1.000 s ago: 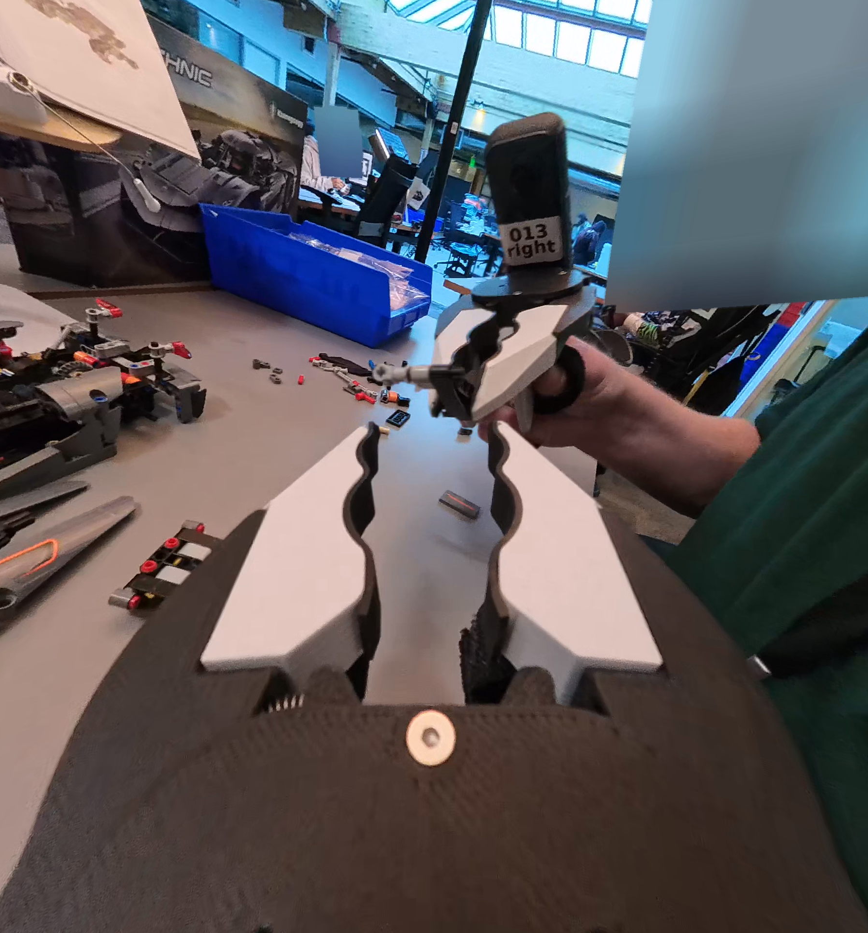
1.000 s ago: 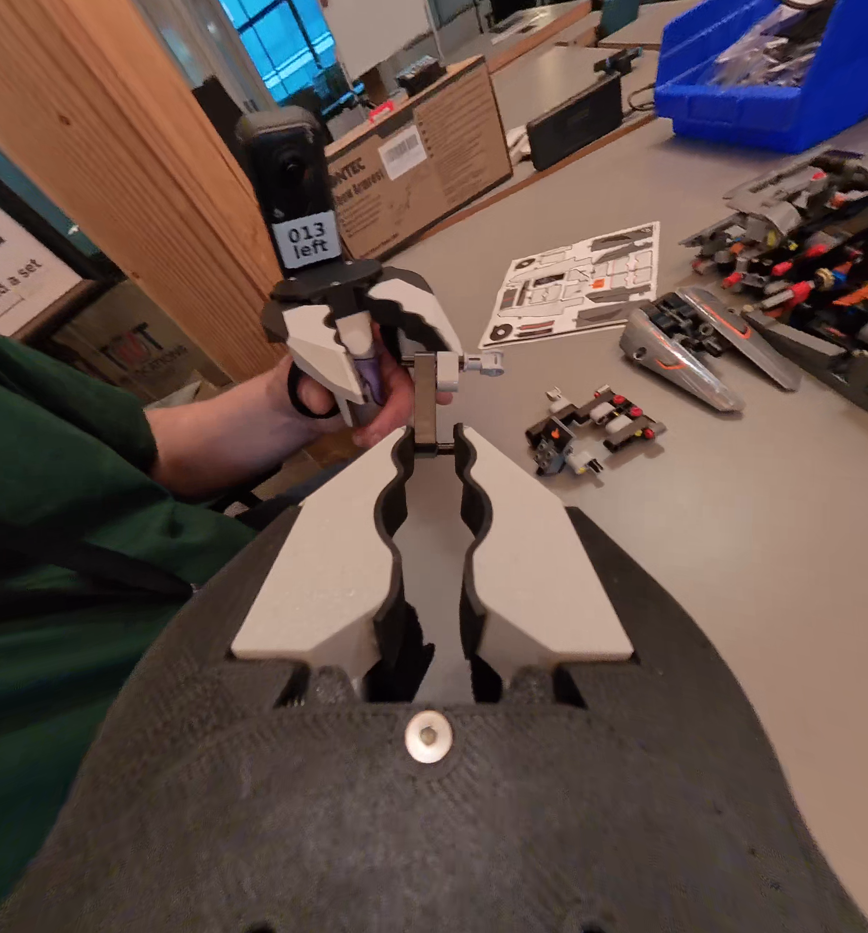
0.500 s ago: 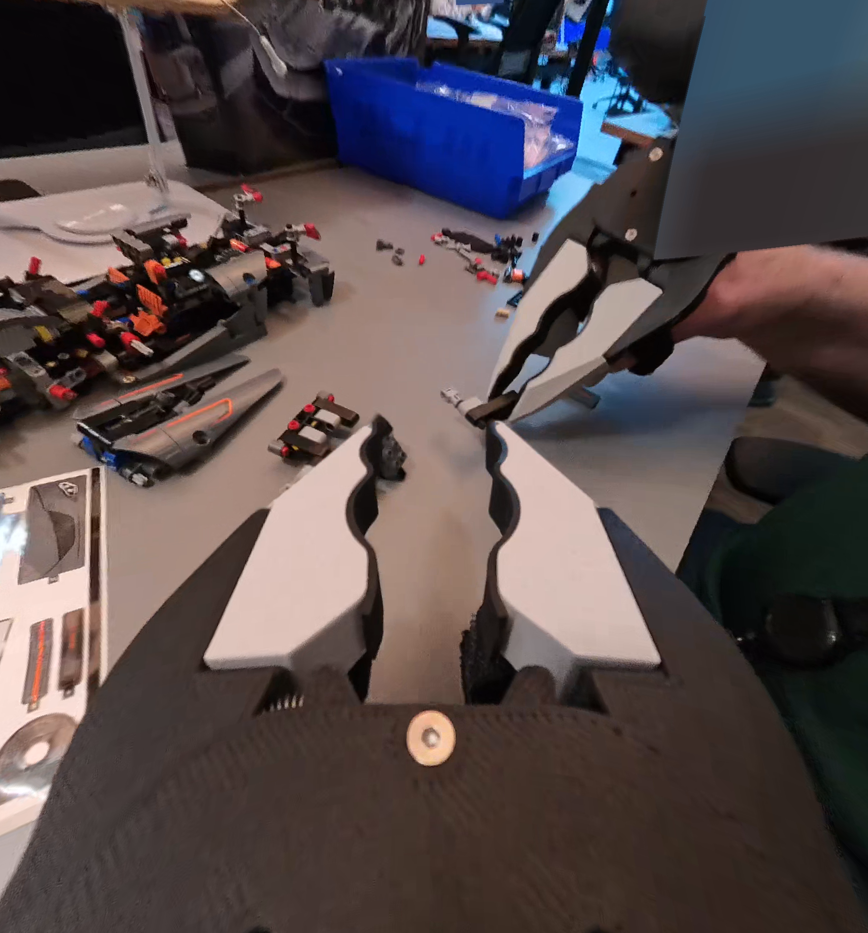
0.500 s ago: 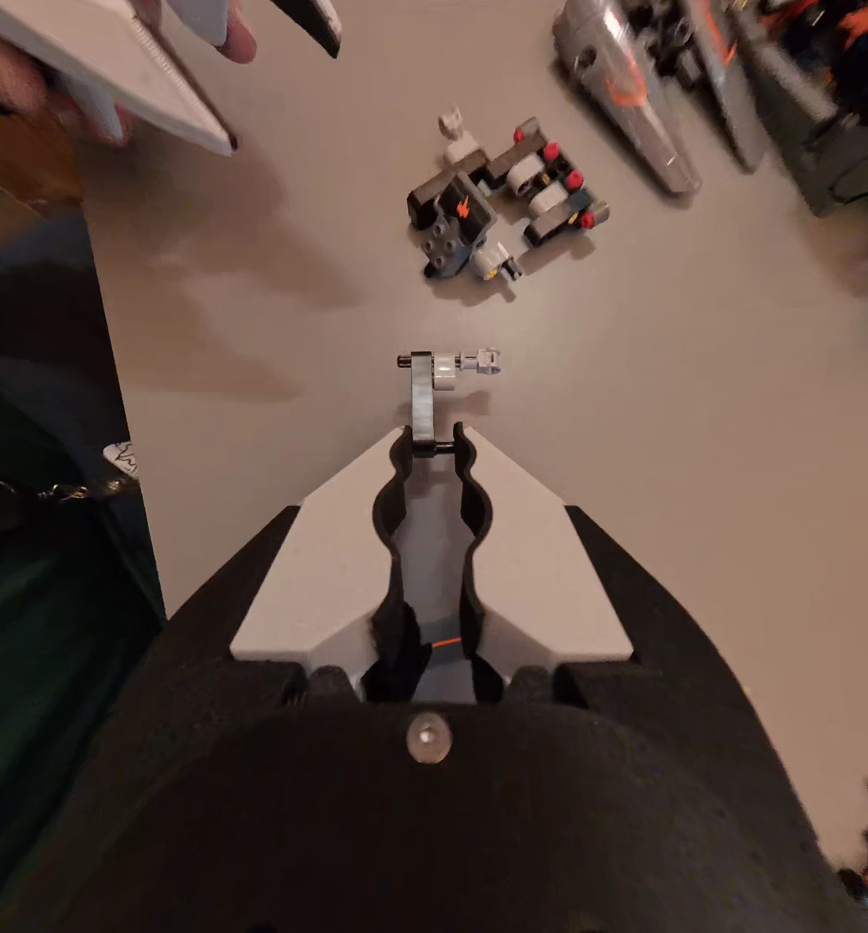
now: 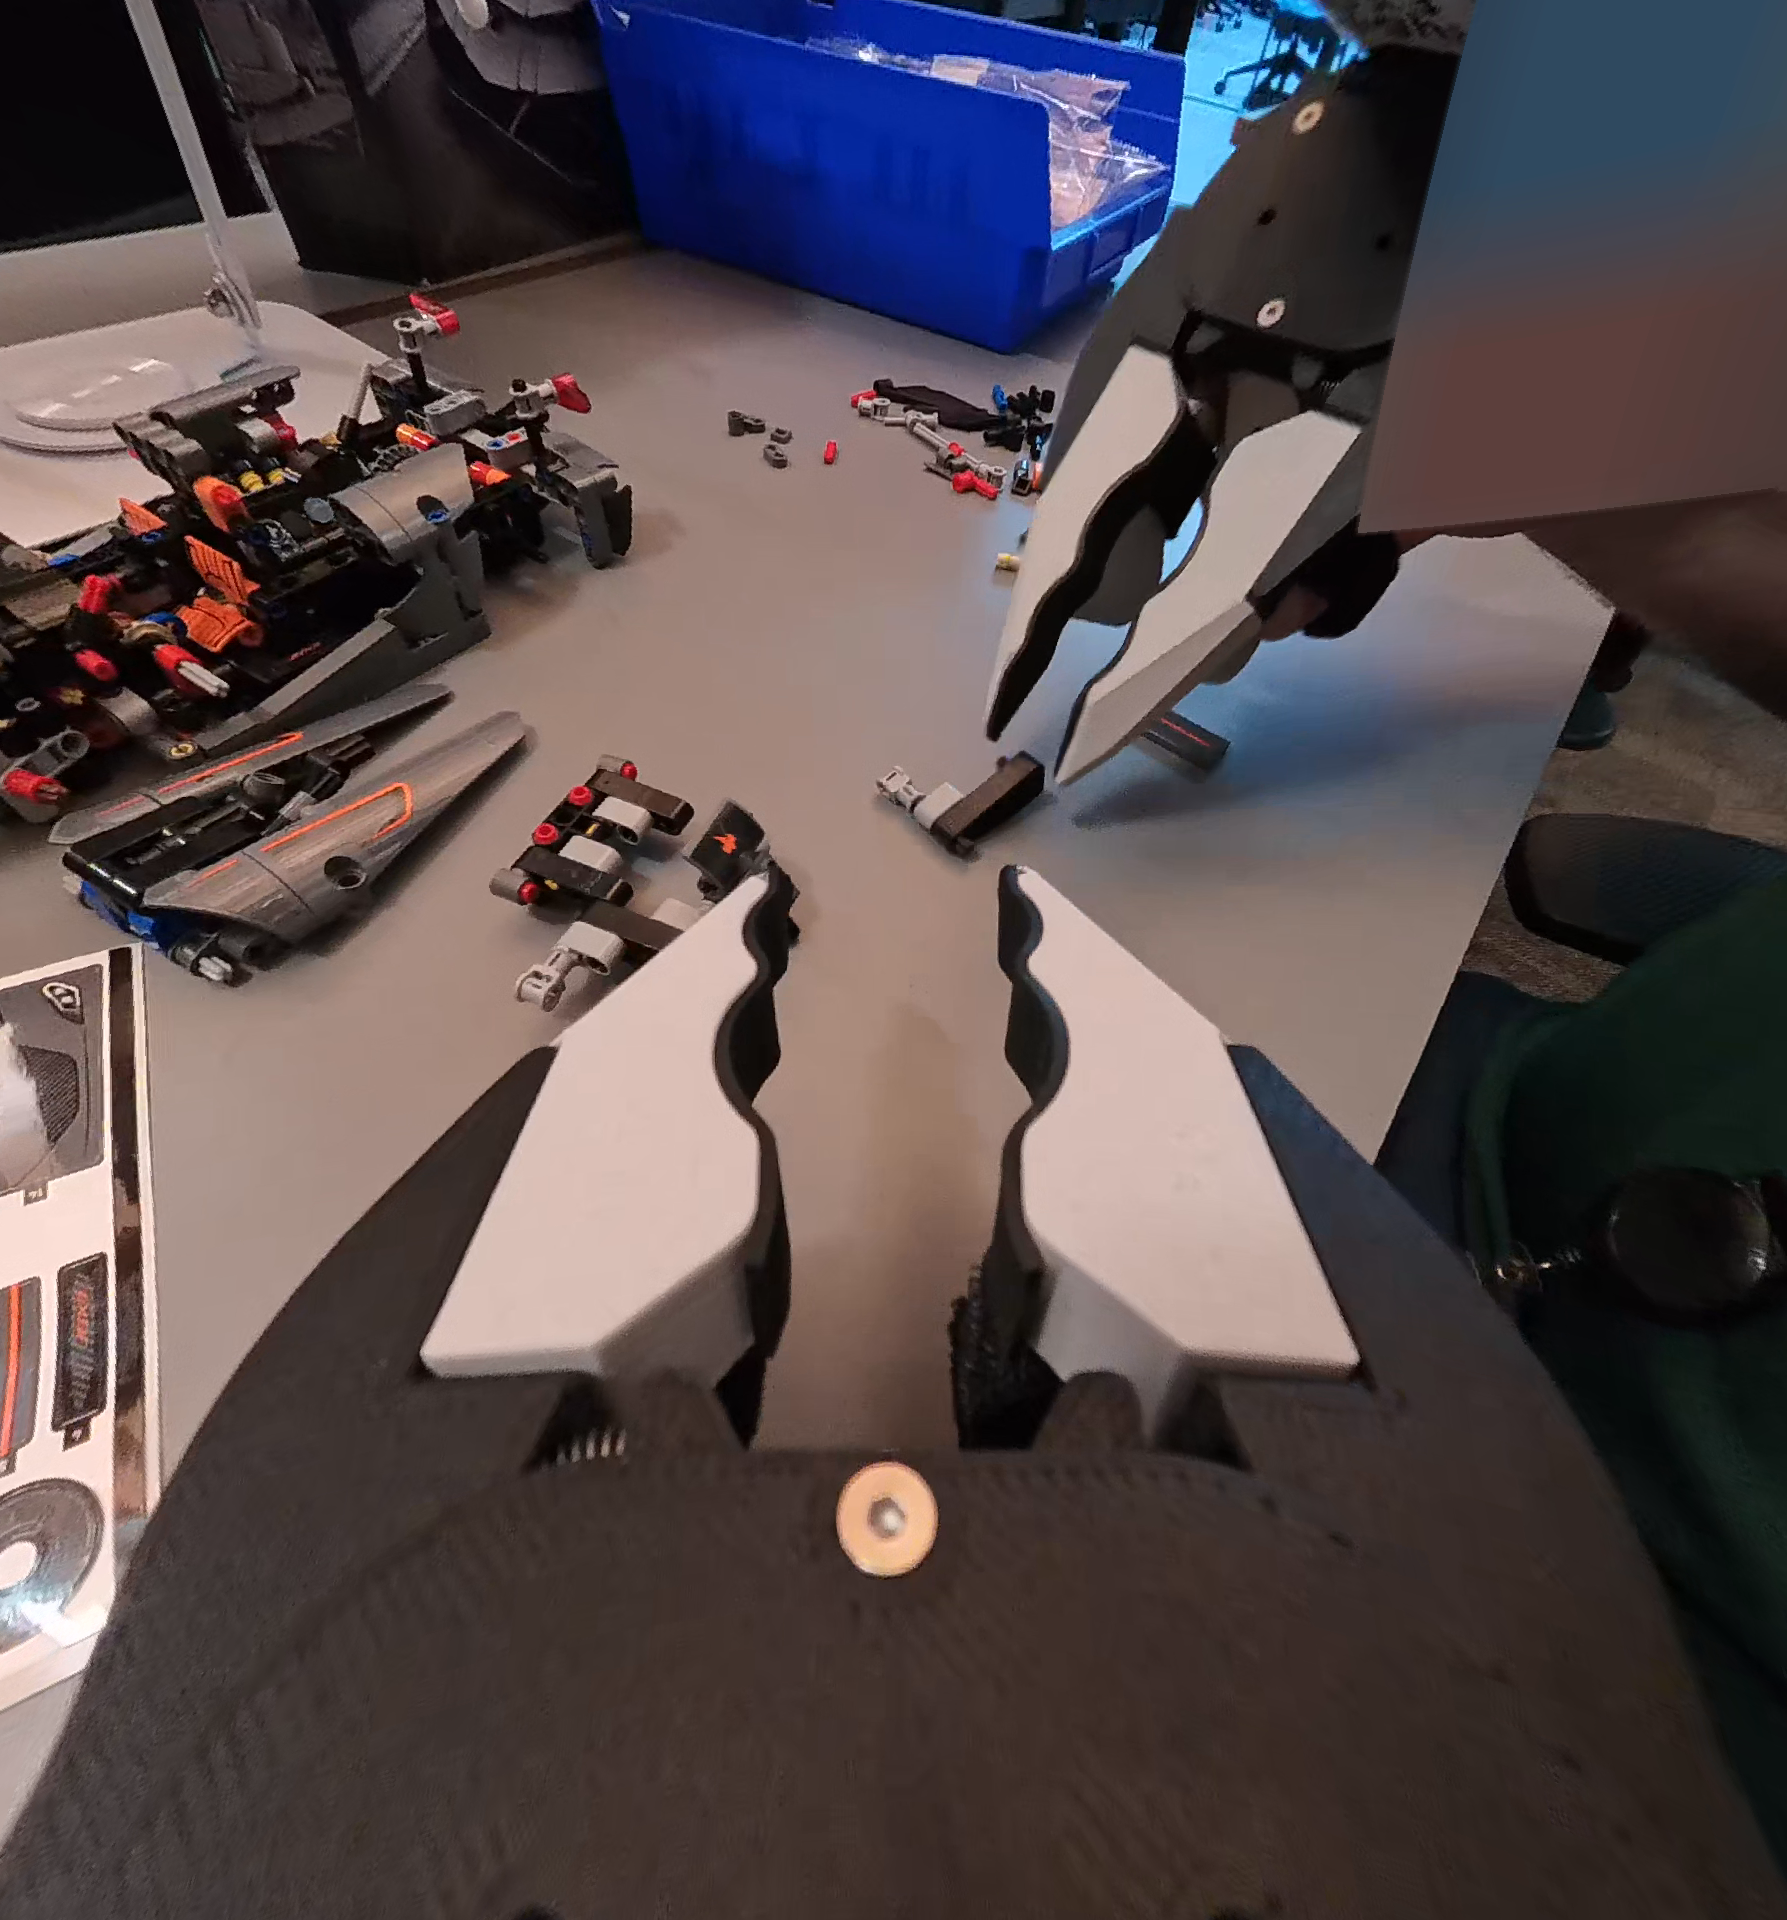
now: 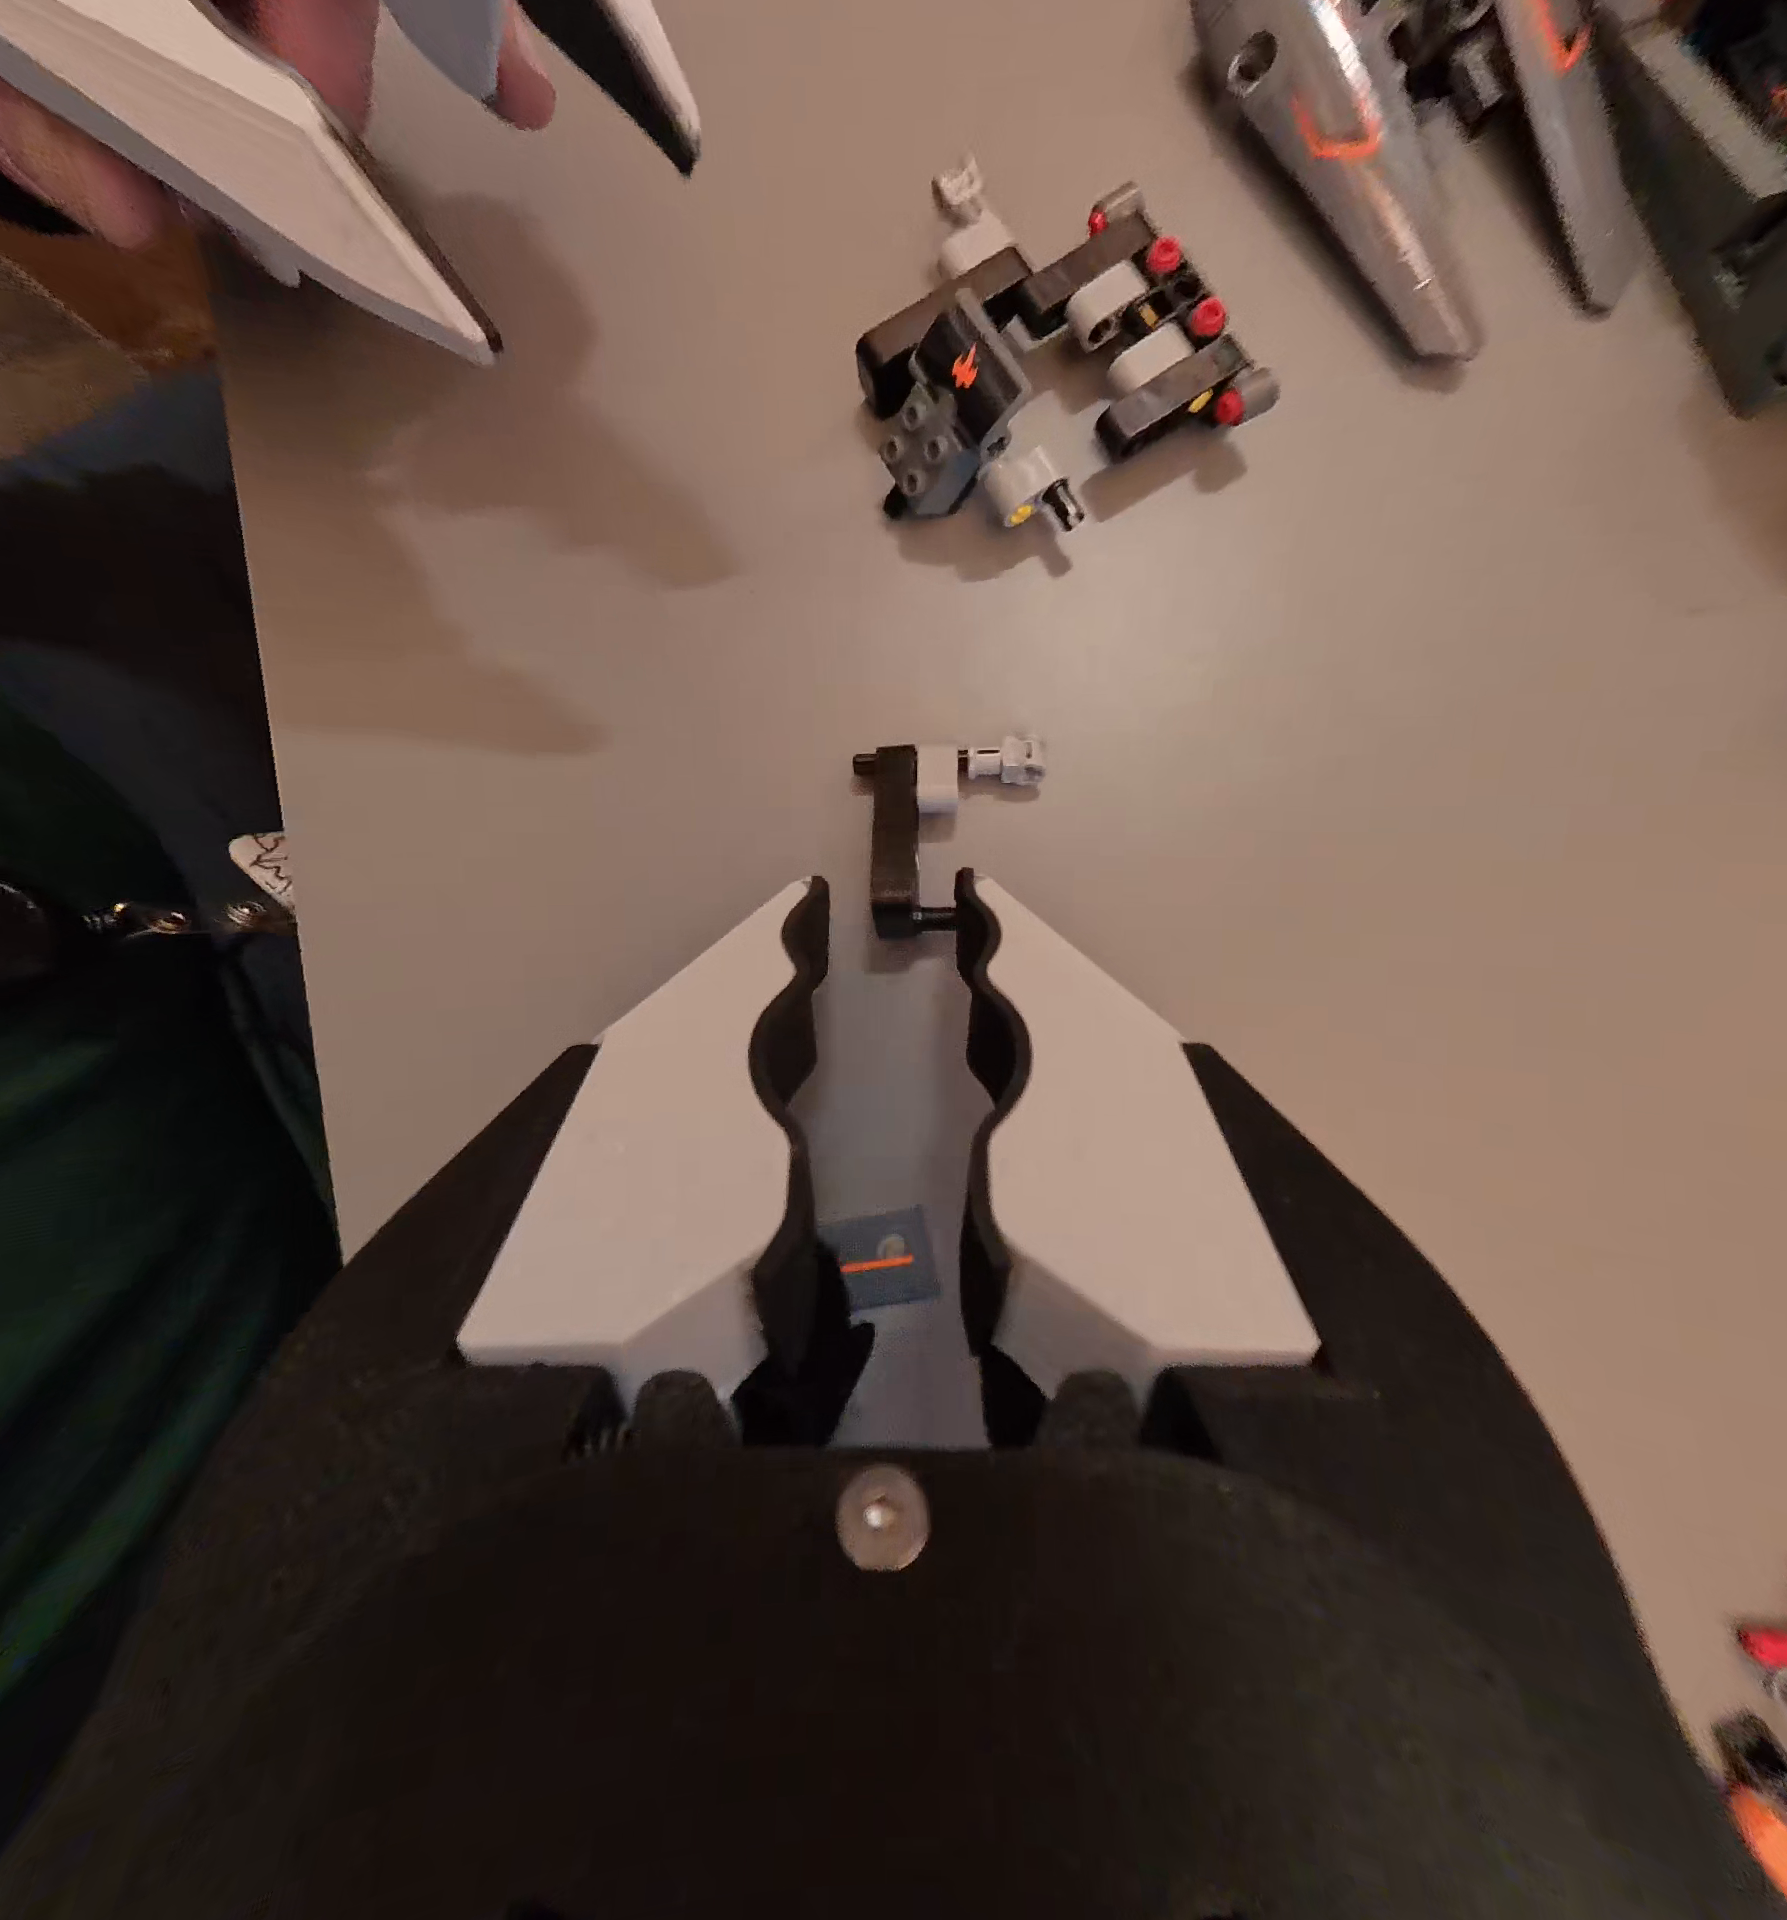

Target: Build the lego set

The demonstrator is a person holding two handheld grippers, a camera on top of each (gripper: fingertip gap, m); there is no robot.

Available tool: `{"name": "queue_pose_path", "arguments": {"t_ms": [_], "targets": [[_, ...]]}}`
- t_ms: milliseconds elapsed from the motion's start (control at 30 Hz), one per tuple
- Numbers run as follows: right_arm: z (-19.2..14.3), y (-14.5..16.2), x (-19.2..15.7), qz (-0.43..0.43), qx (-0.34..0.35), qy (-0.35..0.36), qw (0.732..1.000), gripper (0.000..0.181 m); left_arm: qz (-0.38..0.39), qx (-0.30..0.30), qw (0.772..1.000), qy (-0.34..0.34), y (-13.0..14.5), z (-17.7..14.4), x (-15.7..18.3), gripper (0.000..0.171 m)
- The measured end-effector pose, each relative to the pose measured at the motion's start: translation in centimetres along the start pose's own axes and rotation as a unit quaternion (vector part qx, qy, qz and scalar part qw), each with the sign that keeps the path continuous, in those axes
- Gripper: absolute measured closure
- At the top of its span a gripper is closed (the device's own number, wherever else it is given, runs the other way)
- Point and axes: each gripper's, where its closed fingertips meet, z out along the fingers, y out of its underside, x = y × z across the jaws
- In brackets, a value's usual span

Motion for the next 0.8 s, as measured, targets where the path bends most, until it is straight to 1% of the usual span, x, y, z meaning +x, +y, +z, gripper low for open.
{"name": "queue_pose_path", "arguments": {"t_ms": [33, 100, 167, 233, 333, 400, 500, 600, 667, 800], "targets": [[0.5, 0.2, 0.0, -0.002, -0.007, -0.003, 1.000, 0.161, 0.001, 0.000, 1.000, -0.002, 0.0, 0.0, 0.0, 0.133], [1.1, 0.6, -0.1, -0.014, -0.017, -0.002, 1.000, 0.176, 0.005, -0.001, 1.000, -0.006, 0.0, -0.1, 0.0, 0.133], [1.1, 0.3, -0.2, -0.013, -0.009, -0.003, 1.000, 0.176, 0.007, -0.002, 1.000, -0.010, 0.0, -0.2, 0.0, 0.133], [0.6, -0.7, -1.0, 0.006, 0.023, -0.029, 0.999, 0.176, 0.013, -0.002, 1.000, -0.016, -0.1, -0.4, 0.1, 0.133], [-0.8, -2.9, -2.5, 0.071, 0.099, -0.112, 0.986, 0.176, 0.019, 0.000, 1.000, -0.016, -0.4, -0.3, 0.5, 0.133], [-1.8, -4.1, -2.9, 0.126, 0.148, -0.170, 0.966, 0.176, 0.038, 0.013, 0.999, -0.029, -1.0, -0.2, 0.7, 0.132], [-3.5, -5.8, -3.4, 0.200, 0.218, -0.258, 0.920, 0.176, 0.082, 0.025, 0.995, -0.045, -2.2, 0.2, 1.3, 0.130], [-4.5, -6.9, -3.5, 0.241, 0.265, -0.304, 0.883, 0.176, 0.109, 0.048, 0.992, -0.050, -3.6, 0.7, 2.2, 0.124], [-5.0, -7.5, -3.6, 0.261, 0.291, -0.330, 0.859, 0.176, 0.122, 0.070, 0.989, -0.054, -4.7, 1.1, 2.7, 0.116], [-6.4, -8.7, -4.2, 0.288, 0.333, -0.393, 0.807, 0.176, 0.180, 0.081, 0.976, -0.094, -5.7, 2.2, 3.0, 0.108]]}}
